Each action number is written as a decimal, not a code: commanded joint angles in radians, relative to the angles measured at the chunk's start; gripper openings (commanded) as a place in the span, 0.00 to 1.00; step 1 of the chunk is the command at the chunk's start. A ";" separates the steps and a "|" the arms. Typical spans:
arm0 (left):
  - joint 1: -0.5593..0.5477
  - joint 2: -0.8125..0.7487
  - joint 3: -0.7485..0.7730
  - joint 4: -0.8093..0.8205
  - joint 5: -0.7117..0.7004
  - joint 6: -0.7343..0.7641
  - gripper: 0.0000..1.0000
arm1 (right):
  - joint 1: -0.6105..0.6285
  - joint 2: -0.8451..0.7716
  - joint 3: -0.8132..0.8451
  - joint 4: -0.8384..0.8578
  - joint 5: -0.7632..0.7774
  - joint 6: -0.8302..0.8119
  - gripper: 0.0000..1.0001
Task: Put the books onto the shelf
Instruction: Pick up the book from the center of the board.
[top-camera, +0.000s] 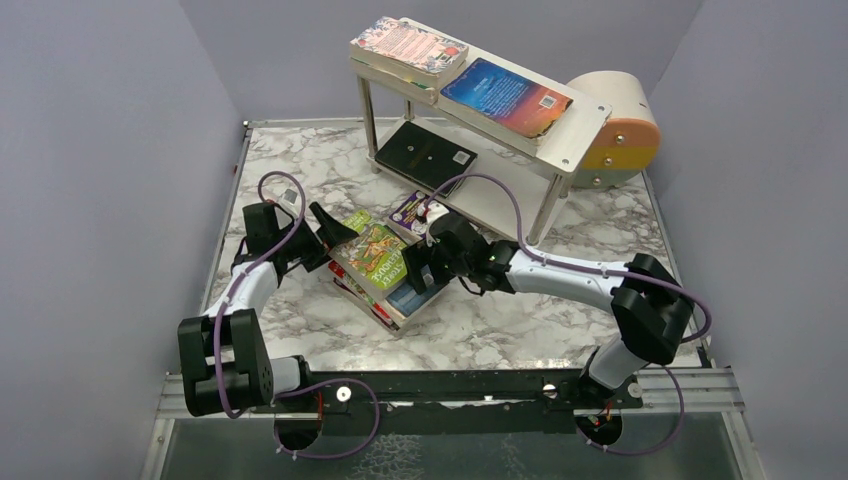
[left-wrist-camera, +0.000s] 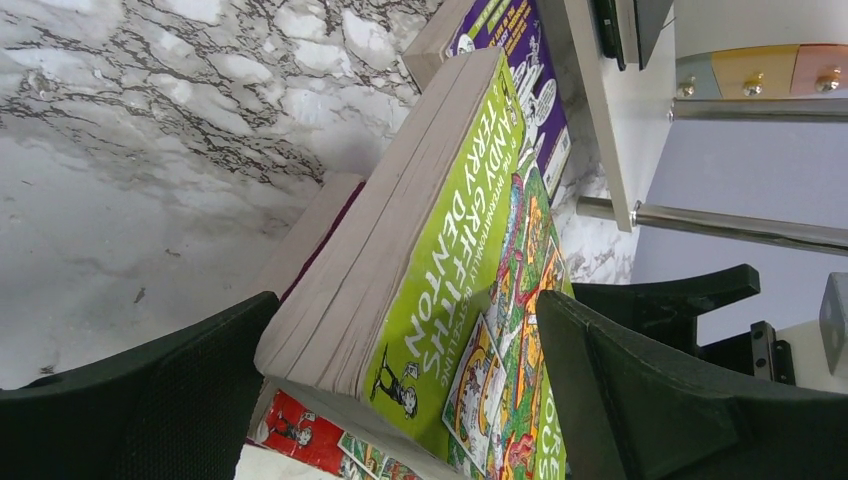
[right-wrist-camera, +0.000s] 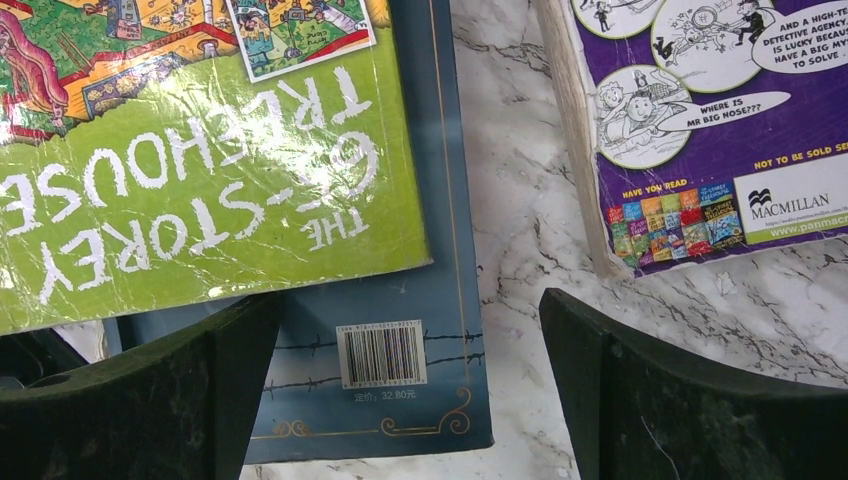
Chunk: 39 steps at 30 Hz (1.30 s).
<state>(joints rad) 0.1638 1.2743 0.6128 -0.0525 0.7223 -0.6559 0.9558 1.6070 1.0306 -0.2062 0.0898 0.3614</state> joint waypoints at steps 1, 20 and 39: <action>0.007 0.002 -0.010 0.050 0.043 -0.014 0.93 | 0.006 0.021 0.040 0.054 -0.016 -0.006 1.00; 0.030 -0.043 0.021 0.091 0.031 -0.077 0.00 | 0.006 -0.033 0.011 0.036 0.019 0.008 1.00; 0.070 -0.240 0.334 0.410 -0.006 -0.623 0.00 | 0.005 -0.481 -0.251 -0.079 0.108 0.066 1.00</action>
<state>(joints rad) 0.2279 1.0657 0.8505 0.1787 0.7280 -1.0756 0.9558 1.2095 0.8211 -0.2512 0.1703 0.4004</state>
